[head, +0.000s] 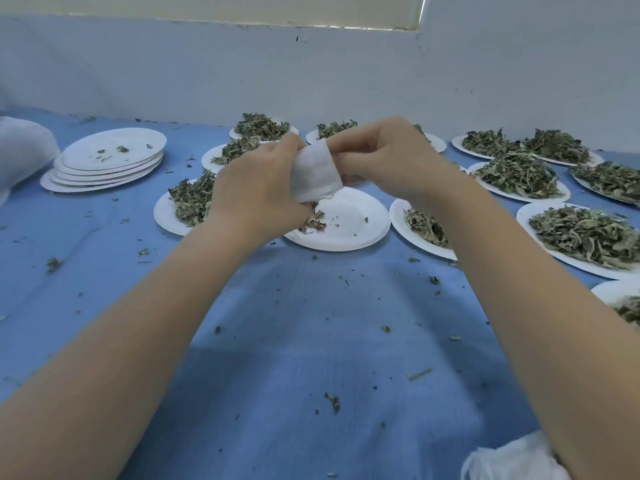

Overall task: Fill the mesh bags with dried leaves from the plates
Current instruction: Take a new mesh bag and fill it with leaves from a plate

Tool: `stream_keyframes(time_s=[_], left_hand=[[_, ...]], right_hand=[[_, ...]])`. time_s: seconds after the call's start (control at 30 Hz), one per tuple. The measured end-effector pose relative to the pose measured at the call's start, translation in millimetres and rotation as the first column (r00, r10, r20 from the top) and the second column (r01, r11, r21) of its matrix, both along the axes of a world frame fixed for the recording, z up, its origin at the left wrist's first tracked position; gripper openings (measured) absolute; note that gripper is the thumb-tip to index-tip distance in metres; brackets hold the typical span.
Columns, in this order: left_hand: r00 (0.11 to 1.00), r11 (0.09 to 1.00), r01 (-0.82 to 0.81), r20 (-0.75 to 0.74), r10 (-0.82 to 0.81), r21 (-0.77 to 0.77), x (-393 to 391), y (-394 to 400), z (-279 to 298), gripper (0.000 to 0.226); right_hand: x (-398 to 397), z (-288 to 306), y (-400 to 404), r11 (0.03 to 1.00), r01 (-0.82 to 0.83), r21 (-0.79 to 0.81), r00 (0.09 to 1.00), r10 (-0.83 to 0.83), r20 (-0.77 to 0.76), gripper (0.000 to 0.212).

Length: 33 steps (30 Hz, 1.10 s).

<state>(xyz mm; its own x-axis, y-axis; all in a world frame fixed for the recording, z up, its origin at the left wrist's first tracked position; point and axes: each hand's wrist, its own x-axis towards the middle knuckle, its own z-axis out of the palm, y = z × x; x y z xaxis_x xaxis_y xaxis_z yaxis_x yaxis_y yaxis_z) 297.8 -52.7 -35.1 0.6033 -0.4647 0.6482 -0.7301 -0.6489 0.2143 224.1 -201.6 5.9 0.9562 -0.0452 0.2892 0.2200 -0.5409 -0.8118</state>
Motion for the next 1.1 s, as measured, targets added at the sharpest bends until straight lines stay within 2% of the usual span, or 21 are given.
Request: stream_keyframes(time_s=[0.07,0.1,0.17,0.23,0.3,0.4,0.47,0.7,0.8,0.93,1.0,1.1], left_hand=[[0.998,0.998,-0.044,-0.040,0.046,0.054,3.5,4.4,5.3,0.039],[0.996,0.995,-0.062,-0.054,0.067,0.077,5.3,6.7,7.7,0.038],[0.993,0.991,-0.088,-0.069,0.095,0.097,8.6,10.4,11.3,0.039],[0.990,0.989,-0.108,-0.079,0.116,0.104,11.3,12.4,13.4,0.039],[0.986,0.985,-0.123,-0.096,0.134,0.118,13.4,13.9,14.0,0.038],[0.981,0.982,-0.133,-0.123,0.150,0.133,16.1,15.7,13.3,0.036],[0.979,0.981,-0.141,-0.129,0.158,0.133,17.7,16.1,13.3,0.036],[0.973,0.975,-0.169,-0.134,0.189,0.147,19.7,15.2,10.8,0.034],[0.972,0.971,-0.168,-0.137,0.192,0.169,20.0,14.6,8.2,0.028],[0.973,0.970,-0.164,-0.135,0.189,0.178,21.9,14.5,5.3,0.027],[0.972,0.971,-0.160,-0.144,0.186,0.176,22.3,14.7,4.8,0.027],[0.973,0.973,-0.147,-0.149,0.175,0.179,22.6,14.1,4.4,0.028]], right_hand=[[7.6,-4.6,-2.1,0.985,0.161,0.063,0.985,-0.164,0.049,0.037],[13.4,-8.1,-2.7,0.973,0.230,0.032,0.972,-0.231,0.043,0.039],[26.3,-16.7,-3.0,0.943,0.278,-0.182,0.956,-0.290,-0.040,0.043],[39.0,-25.9,-2.0,0.873,0.190,-0.450,0.943,-0.290,-0.165,0.048],[47.4,-34.9,2.4,0.833,0.053,-0.550,0.935,-0.235,-0.266,0.057],[52.7,-44.6,8.2,0.805,-0.084,-0.587,0.917,-0.168,-0.361,0.067],[51.7,-45.6,6.9,0.781,-0.088,-0.618,0.920,-0.174,-0.351,0.068],[47.7,-40.8,-6.2,0.798,-0.056,-0.600,0.960,-0.123,-0.253,0.039],[47.5,-55.4,2.7,0.776,-0.140,-0.615,0.954,-0.060,-0.293,0.042],[41.6,-63.7,0.7,0.747,-0.015,-0.664,0.993,-0.067,-0.099,0.024],[38.2,-62.0,-4.9,0.723,-0.015,-0.691,0.997,-0.045,-0.068,0.021],[34.7,-58.4,-10.5,0.758,0.023,-0.652,0.993,-0.091,-0.071,0.036]])
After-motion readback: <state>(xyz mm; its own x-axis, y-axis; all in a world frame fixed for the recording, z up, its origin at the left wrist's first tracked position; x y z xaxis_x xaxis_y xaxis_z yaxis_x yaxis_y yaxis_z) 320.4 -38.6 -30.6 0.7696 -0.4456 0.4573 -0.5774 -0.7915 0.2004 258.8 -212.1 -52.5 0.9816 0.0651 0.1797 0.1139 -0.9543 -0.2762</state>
